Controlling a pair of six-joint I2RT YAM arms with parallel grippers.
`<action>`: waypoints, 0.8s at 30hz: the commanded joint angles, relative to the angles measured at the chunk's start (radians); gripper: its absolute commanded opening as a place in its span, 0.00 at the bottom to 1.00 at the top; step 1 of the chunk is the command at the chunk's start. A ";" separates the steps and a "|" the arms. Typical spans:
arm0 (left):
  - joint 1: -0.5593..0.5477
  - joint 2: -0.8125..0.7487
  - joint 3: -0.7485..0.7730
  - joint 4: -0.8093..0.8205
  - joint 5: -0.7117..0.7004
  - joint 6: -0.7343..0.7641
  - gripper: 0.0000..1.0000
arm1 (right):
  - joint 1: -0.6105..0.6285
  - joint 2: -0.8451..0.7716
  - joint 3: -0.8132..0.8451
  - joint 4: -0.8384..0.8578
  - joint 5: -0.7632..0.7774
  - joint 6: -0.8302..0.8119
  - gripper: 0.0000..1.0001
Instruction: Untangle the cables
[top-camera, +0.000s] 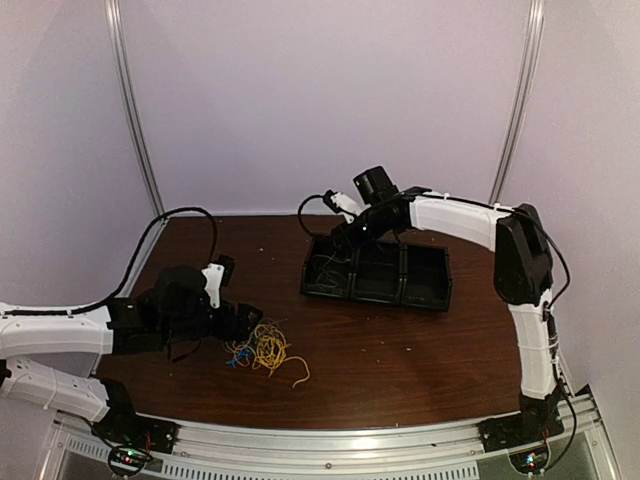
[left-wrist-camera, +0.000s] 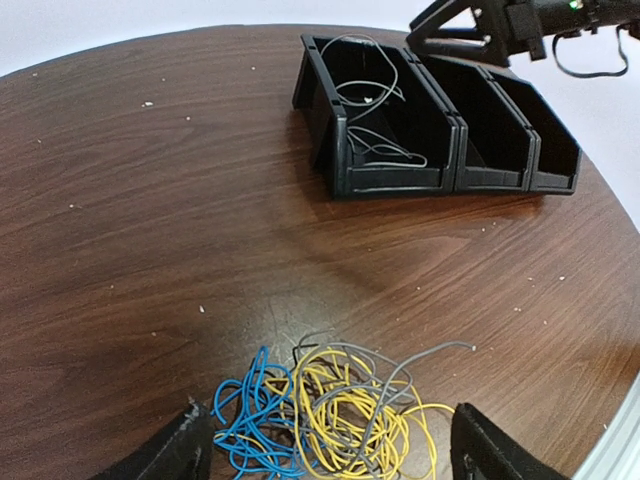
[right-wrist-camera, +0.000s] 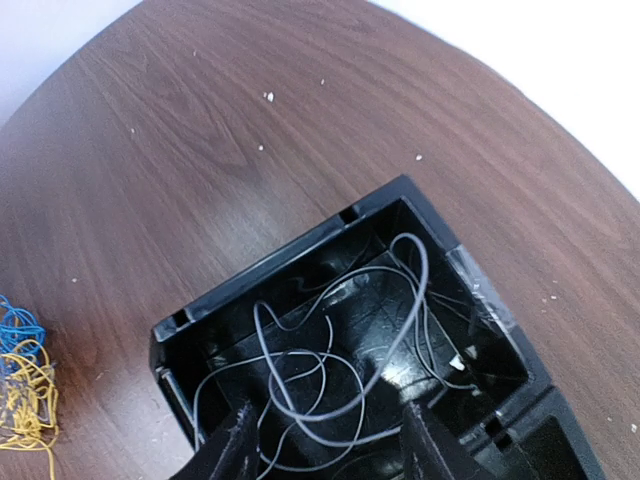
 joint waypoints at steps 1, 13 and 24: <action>0.005 -0.026 0.041 0.007 0.005 0.003 0.83 | 0.003 -0.130 0.008 -0.071 0.056 -0.049 0.54; 0.005 -0.002 0.174 -0.119 -0.006 0.021 0.81 | 0.003 -0.399 -0.159 -0.116 -0.202 -0.181 0.53; 0.005 -0.026 0.162 -0.218 0.181 0.006 0.76 | 0.088 -0.553 -0.550 0.091 -0.450 -0.245 0.36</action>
